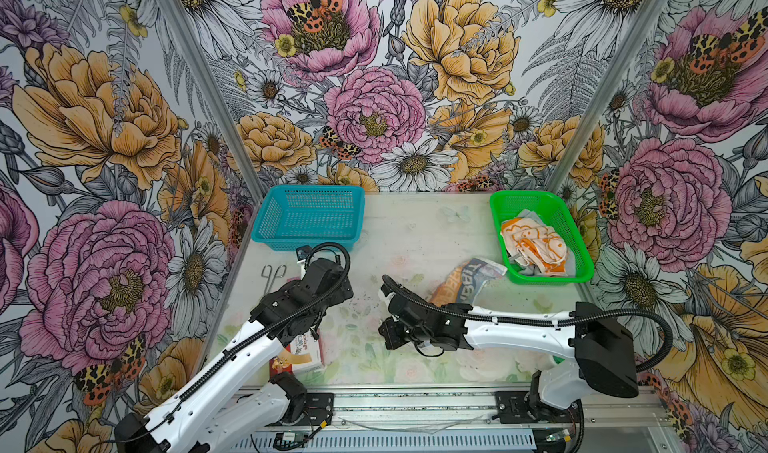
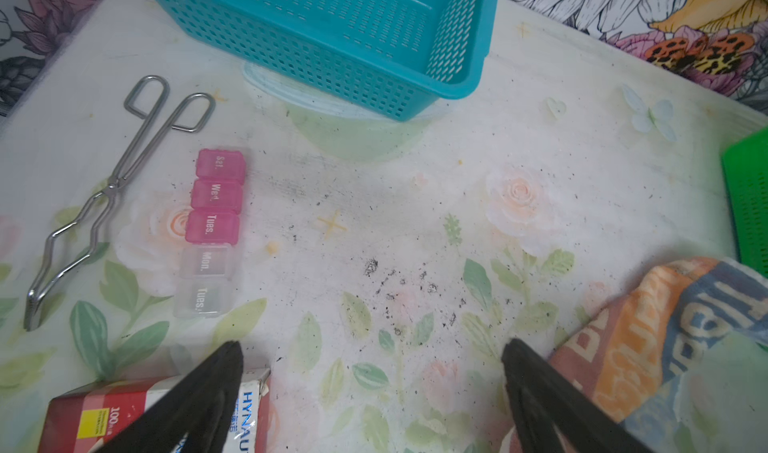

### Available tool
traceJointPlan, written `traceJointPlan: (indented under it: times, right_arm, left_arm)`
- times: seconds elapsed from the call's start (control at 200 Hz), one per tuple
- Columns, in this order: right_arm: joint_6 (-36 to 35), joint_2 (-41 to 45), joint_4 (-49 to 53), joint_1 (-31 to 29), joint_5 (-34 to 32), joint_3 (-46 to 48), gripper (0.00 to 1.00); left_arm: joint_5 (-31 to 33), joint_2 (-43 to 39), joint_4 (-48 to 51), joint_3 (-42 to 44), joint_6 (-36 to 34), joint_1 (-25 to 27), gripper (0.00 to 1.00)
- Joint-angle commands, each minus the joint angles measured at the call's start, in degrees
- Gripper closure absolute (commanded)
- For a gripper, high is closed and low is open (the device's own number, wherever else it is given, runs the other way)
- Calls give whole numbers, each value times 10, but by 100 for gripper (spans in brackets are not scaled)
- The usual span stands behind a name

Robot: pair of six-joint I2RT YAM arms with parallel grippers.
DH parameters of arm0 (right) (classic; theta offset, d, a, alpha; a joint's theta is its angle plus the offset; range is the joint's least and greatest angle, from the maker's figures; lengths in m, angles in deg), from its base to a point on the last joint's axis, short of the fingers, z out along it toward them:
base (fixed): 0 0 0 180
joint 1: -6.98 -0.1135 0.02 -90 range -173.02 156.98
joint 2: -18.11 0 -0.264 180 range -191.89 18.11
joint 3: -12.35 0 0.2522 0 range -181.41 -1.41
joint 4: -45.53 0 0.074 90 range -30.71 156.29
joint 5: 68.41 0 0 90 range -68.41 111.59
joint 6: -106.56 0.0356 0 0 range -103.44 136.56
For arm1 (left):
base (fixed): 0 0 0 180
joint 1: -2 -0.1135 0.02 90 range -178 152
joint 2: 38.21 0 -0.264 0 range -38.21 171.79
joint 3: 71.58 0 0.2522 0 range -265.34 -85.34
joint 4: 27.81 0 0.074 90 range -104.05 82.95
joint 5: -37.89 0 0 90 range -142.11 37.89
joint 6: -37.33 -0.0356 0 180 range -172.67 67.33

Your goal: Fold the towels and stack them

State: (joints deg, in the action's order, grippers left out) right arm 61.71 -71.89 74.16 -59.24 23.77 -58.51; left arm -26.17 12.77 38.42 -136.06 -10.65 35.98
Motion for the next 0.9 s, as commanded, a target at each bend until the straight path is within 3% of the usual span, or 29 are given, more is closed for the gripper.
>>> traceJointPlan:
  times: [0.0, 0.01, 0.06, 0.17, 0.28, 0.395, 0.54, 0.68, 0.896]
  right_arm:
    - [13, 21, -19, 0, -42, -9, 100]
    - [14, 27, -19, 2, -47, -4, 99]
    - [17, 65, -15, 16, -63, 19, 77]
    - [18, 173, 37, 70, -91, 63, 55]
    - [3, 284, 130, 138, -124, 84, 53]
    - [-9, 375, 206, 232, -143, 101, 54]
    - [-34, 388, 235, 333, -108, 129, 54]
    - [-31, 395, 237, 349, -111, 149, 50]
    - [-31, 461, 268, 404, -95, 182, 40]
  left_arm:
    - [-9, -3, -6, -14, -31, -21, 1]
    - [-12, -3, -9, -14, -32, -21, 1]
    - [-25, 1, -20, -14, -41, -20, 1]
    - [-62, 20, -48, -11, -58, -21, 1]
    - [-95, 49, -84, -2, -65, -10, 1]
    - [-164, 105, -172, -7, -88, 36, 1]
    - [-254, 260, -245, -79, -126, 99, 5]
    - [-304, 416, -252, -179, -172, 134, 9]
    - [-353, 589, -227, -324, -223, 152, 19]
